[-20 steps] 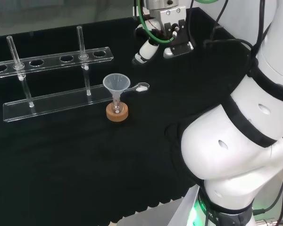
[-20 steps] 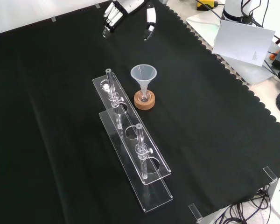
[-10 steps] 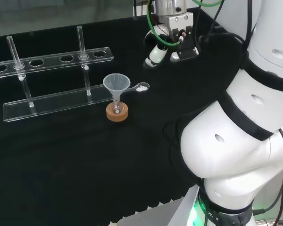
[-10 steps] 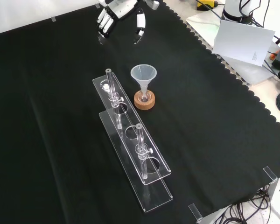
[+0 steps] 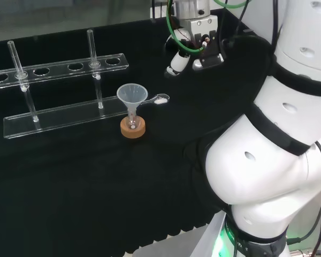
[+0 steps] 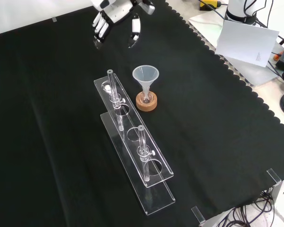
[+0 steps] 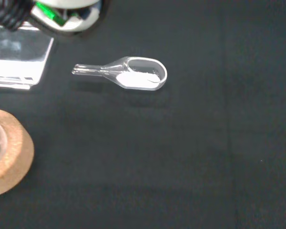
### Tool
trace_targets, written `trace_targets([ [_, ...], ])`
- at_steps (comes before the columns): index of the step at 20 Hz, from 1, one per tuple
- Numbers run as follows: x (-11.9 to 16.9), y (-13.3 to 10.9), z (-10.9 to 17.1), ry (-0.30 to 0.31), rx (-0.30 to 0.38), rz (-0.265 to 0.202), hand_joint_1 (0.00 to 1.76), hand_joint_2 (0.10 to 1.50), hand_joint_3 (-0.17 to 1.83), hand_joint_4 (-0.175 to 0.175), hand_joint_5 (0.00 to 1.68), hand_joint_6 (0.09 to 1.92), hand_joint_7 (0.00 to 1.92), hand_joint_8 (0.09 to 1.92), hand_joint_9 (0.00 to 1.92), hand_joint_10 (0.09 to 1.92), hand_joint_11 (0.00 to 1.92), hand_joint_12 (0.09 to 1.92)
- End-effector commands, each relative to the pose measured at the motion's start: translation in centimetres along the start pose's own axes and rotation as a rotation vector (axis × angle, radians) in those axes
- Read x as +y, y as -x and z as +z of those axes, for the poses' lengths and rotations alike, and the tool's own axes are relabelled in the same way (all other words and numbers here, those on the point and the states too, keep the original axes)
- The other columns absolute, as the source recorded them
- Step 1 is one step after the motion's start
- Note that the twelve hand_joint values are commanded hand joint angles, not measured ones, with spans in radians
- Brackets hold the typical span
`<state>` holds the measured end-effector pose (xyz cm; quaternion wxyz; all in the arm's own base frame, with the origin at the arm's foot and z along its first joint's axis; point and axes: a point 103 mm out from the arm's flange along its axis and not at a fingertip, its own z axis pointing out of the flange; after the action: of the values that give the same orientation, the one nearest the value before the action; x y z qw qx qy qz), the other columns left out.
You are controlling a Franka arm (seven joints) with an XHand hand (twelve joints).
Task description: Pick up the weighing funnel.
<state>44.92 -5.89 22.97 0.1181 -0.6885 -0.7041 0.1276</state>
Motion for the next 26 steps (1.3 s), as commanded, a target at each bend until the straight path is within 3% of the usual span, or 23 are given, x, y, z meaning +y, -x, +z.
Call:
trace_targets([
  [1, 5.8, -0.2, 5.3, -0.052, -0.008, -0.022, 0.89, 0.59, 0.61, -0.054, 0.49, 0.09, 0.34, 0.71, 0.61, 0.58, 0.41, 1.34],
  [12, 8.2, -0.8, 7.4, -0.073, -0.001, -0.025, 0.89, 0.58, 0.62, -0.048, 0.51, 0.09, 0.35, 0.71, 0.6, 0.58, 0.41, 1.34],
  [26, 9.6, -0.7, 10.2, -0.085, 0.072, 0.003, 0.88, 0.57, 0.63, -0.038, 0.6, 0.11, 0.38, 0.72, 0.62, 0.59, 0.42, 1.33],
])
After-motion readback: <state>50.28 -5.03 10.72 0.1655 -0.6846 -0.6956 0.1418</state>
